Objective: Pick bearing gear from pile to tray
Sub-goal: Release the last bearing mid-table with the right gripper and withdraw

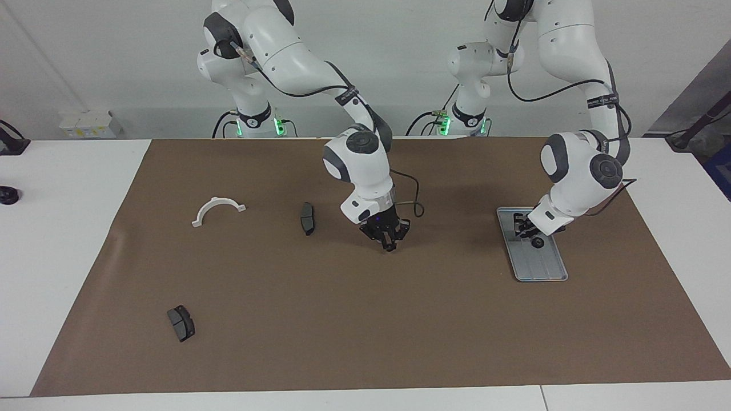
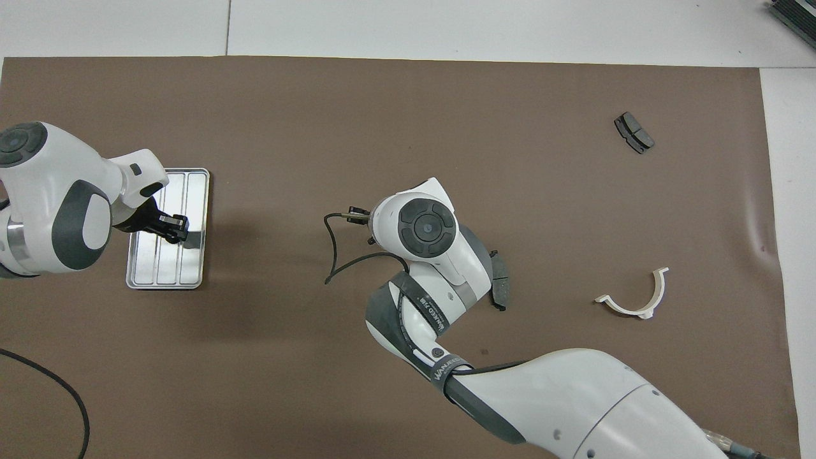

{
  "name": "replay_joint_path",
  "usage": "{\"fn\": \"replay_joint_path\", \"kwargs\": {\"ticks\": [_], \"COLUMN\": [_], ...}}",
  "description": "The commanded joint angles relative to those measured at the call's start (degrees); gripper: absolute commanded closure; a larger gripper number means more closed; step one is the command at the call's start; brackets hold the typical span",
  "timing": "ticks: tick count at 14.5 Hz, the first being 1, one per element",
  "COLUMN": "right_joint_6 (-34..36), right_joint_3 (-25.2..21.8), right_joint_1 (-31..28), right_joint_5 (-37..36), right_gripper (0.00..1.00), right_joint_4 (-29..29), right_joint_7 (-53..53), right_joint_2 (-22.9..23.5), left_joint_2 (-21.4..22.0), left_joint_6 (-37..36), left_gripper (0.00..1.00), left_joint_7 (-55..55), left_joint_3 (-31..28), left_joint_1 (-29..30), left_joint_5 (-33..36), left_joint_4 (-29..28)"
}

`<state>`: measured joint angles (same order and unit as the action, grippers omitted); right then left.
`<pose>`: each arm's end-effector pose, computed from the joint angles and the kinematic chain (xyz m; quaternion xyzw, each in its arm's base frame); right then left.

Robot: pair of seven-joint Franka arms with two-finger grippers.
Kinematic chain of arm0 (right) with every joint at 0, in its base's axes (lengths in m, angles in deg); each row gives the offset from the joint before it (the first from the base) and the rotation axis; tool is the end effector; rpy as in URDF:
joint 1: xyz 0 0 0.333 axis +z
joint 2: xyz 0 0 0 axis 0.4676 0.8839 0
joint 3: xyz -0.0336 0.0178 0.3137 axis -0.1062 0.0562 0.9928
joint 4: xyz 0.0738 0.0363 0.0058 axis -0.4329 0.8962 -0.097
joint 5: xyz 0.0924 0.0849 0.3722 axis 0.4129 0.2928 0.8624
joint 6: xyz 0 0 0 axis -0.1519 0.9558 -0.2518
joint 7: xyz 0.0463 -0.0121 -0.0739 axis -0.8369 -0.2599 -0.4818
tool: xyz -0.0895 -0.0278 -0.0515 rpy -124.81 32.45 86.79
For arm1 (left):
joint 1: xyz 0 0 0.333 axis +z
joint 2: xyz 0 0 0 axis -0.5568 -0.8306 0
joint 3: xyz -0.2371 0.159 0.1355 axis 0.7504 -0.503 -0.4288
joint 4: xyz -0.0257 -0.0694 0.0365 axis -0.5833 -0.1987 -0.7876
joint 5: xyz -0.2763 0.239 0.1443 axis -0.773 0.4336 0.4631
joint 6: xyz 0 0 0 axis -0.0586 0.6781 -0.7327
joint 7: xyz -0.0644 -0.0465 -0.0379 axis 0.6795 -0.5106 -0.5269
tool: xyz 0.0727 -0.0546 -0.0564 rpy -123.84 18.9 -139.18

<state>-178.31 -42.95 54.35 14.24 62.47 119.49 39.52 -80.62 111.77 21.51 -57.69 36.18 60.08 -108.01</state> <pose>0.5696 0.4140 0.3041 -0.9834 0.1065 -0.0896 0.1161 0.5880 -0.0069 0.3194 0.9901 -0.1147 -0.0760 0.0264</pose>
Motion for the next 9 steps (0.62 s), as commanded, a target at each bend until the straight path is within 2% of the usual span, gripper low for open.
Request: {"fn": "replay_joint_path", "kwargs": {"ticks": [1, 2, 3, 4, 5, 9], "right_joint_6": [0.47, 0.65, 1.52, 3.27, 5.38, 12.58], "right_joint_3": [-0.45, -1.06, -1.94, -2.47, -2.56, -2.65], "right_joint_1": [0.25, -0.19, -0.8, -2.2, -3.95, -13.7], "right_joint_5": [-2.21, -3.35, -3.54, -3.63, -3.72, -6.69], "right_gripper": [0.0, 0.0, 0.0, 0.0, 0.0, 0.0], "right_joint_4": [-1.31, -1.22, -0.7, -0.61, -0.6, -0.69], "right_joint_7": [2.09, 2.18, 2.0, 1.92, 1.22, -9.03], "right_joint_2": [0.07, -0.62, -3.16, -5.36, -7.73, -13.8], "left_joint_2": [4.06, 4.24, 4.59, 4.77, 4.85, 4.51], "left_joint_6": [0.0, 0.0, 0.0, 0.0, 0.0, 0.61], "left_gripper": [0.66, 0.44, 0.28, 0.09, 0.0, 0.0], "left_joint_7": [1.14, 1.22, 1.22, 1.31, 1.49, 0.52], "left_joint_3": [-0.34, -0.34, -0.34, -0.34, -0.34, -0.17], "left_joint_1": [-0.4, -0.4, -0.4, -0.4, -0.4, -1.02], "left_joint_5": [-0.82, -0.82, -0.73, -0.82, -0.73, -0.99], "left_joint_4": [-4.43, -4.43, -4.43, -4.35, -4.08, -1.11]}}
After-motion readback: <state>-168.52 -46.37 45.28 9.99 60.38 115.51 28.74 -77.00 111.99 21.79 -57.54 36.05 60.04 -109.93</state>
